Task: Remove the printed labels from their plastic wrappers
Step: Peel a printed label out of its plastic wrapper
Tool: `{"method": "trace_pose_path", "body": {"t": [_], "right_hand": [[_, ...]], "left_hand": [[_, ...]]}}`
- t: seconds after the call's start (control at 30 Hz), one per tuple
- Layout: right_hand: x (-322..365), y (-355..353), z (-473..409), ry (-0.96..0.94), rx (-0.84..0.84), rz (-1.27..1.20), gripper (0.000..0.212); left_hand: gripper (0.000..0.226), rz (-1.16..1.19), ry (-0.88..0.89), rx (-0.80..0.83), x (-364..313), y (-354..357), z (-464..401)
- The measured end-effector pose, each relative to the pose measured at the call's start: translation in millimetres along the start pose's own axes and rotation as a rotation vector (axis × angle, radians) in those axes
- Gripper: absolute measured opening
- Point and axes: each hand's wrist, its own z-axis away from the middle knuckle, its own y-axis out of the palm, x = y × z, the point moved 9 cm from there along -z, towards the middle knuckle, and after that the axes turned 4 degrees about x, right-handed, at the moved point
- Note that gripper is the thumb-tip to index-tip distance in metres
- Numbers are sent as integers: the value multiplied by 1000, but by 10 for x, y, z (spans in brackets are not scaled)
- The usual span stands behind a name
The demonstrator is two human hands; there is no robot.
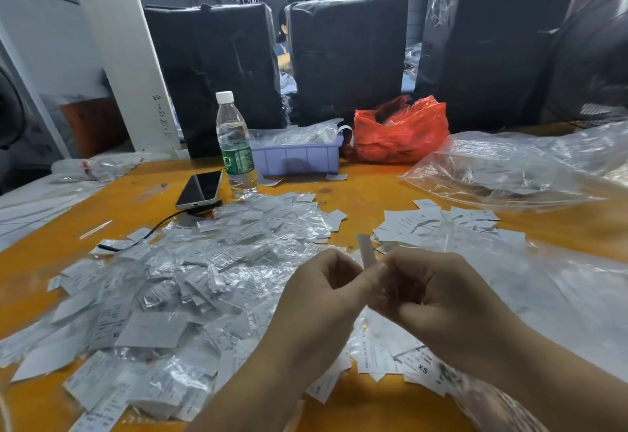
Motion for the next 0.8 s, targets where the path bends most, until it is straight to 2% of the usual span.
{"method": "trace_pose_path", "body": {"t": [0.1, 0.2, 0.4, 0.53, 0.67, 0.8], "right_hand": [[-23, 8, 0, 29, 15, -81, 14], [-51, 52, -2, 72, 57, -183, 14], [-210, 60, 5, 238, 68, -376, 37], [-248, 43, 6, 296, 67, -449, 53], [-211, 33, 8, 306, 86, -486, 58], [-208, 35, 26, 326, 107, -502, 61]], "left_hand": [[29, 48, -18, 22, 39, 17, -13], [22, 41, -17, 14, 52, 2, -24], [30, 76, -17, -66, 51, -165, -29], [32, 147, -14, -54, 24, -183, -36], [17, 65, 46, -39, -55, -158, -17], [22, -101, 110, -70, -153, -210, 26]]}}
